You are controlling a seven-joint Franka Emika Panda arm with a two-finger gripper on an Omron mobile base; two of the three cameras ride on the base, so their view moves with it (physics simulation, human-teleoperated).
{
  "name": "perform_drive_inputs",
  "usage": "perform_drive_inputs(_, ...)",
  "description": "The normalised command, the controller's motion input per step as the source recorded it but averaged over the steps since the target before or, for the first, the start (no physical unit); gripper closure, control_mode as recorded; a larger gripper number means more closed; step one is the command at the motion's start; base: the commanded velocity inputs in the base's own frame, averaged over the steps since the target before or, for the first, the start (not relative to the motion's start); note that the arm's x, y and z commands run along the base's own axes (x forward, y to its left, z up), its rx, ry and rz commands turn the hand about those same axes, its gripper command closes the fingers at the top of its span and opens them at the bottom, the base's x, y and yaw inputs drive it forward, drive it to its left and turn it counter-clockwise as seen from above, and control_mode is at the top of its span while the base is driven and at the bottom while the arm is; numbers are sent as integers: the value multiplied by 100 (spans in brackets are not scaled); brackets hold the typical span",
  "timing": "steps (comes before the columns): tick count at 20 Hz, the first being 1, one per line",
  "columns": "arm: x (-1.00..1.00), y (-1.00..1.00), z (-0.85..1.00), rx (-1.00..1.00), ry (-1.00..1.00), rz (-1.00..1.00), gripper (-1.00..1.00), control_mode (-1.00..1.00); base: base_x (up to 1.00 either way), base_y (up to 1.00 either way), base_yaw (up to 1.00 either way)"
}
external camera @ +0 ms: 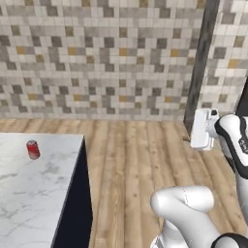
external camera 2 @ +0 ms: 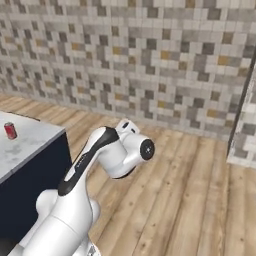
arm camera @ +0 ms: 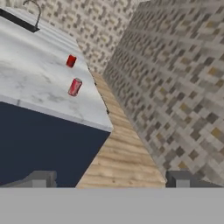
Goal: Four empty soda cans are scattered around the kitchen. Gather all the cans and cluster them next to the stove for recycling.
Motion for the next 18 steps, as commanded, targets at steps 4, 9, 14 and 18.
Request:
perform_drive_inputs(4,0,0,0,0,0,0,-100,100,0,0,46)
perform_drive_inputs(9,0,0,0,0,0,0,-100,100,0,0,50)
perform_drive_inputs(14,0,0,0,0,0,0,-100,100,11,0,47)
perform_drive_inputs(18,0,0,0,0,0,0,-100,100,35,0,42)
